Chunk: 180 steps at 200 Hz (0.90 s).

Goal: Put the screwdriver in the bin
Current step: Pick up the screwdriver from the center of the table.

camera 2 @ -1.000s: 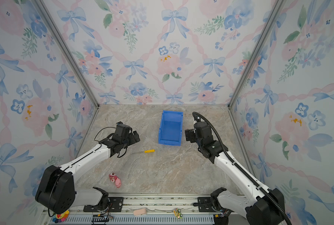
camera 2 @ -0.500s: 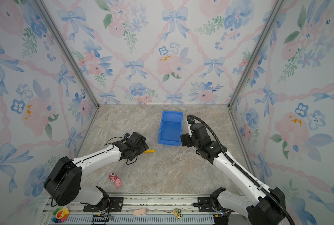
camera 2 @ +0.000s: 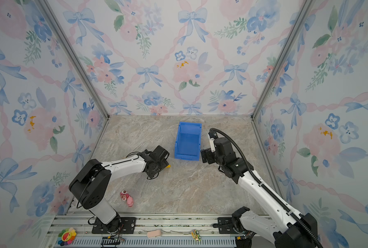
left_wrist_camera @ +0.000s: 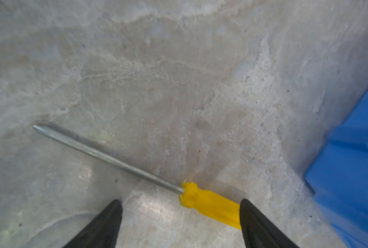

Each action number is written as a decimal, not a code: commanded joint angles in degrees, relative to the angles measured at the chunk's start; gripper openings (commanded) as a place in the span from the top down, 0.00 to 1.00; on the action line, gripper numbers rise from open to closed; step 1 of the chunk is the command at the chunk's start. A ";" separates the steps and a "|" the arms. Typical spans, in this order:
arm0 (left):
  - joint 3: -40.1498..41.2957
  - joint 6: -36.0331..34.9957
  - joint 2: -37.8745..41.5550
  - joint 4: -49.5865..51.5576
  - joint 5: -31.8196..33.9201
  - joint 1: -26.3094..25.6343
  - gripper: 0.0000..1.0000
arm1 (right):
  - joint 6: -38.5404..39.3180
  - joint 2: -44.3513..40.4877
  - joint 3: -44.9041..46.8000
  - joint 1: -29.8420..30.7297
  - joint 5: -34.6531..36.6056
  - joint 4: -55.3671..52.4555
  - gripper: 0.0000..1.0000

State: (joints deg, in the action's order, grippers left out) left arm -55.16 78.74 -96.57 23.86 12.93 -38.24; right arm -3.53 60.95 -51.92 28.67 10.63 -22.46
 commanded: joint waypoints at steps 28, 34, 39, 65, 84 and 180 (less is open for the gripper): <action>-1.44 0.95 -2.90 1.28 0.93 -0.94 0.21 | 1.16 -2.31 1.71 -0.88 -0.97 0.43 0.03; -1.57 0.81 -3.17 1.28 0.92 -1.11 0.22 | 1.25 -2.48 1.81 -1.14 -0.97 0.41 0.03; -1.76 0.65 -3.47 1.59 1.12 -1.28 0.24 | 1.35 -2.58 1.82 -1.37 -1.01 0.41 0.03; -3.25 -0.75 -5.23 3.74 2.24 -2.69 0.39 | 2.01 -3.06 1.44 -2.08 -0.73 -0.10 0.03; -2.53 -0.80 -5.55 3.90 2.32 -3.55 0.46 | 2.06 -3.13 1.01 -2.21 -0.35 -0.52 0.03; 0.93 -3.86 -3.73 5.58 3.87 -5.18 0.69 | 2.18 -4.52 1.47 -2.74 0.64 -1.63 0.03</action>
State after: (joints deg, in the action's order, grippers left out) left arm -56.47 76.88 -99.72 24.58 18.22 -42.83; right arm -2.22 57.43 -50.89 26.74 9.87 -22.57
